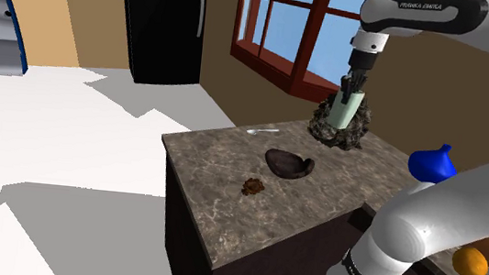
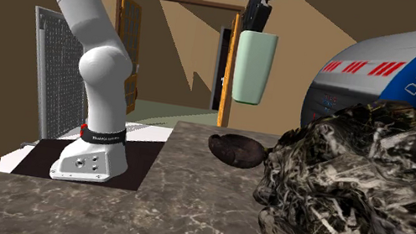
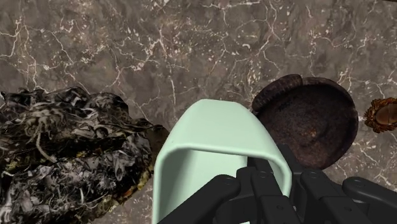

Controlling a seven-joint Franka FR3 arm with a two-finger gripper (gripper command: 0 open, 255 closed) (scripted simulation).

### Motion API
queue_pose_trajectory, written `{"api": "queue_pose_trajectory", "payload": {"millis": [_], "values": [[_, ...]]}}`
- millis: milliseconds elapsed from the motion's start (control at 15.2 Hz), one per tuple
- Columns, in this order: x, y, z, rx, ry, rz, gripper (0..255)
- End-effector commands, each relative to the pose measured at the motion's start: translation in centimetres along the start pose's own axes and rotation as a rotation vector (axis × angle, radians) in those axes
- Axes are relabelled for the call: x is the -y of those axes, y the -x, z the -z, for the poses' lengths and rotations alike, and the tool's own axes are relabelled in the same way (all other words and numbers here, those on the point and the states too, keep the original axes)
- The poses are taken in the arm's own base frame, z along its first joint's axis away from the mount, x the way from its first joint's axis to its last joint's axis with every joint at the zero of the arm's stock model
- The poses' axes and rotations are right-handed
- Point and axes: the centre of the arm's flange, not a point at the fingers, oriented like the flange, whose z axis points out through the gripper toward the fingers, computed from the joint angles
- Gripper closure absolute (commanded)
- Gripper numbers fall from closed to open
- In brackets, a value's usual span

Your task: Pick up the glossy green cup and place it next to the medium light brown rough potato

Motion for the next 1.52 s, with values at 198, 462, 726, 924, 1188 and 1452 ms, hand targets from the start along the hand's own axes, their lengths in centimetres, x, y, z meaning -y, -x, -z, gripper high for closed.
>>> {"api": "queue_pose_trajectory", "payload": {"millis": [198,462,726,924,1188,1452], "values": [[-2.3,5.9,-0.1,0.0,0.0,0.0,255],[-4.4,10.8,-0.4,0.0,0.0,0.0,255],[-6.5,15.6,-0.7,0.0,0.0,0.0,255],[-8.0,19.2,-0.9,0.0,0.0,0.0,255],[-10.1,24.1,-1.1,0.0,0.0,0.0,255],[-12.2,28.9,-1.4,0.0,0.0,0.0,255]]}}
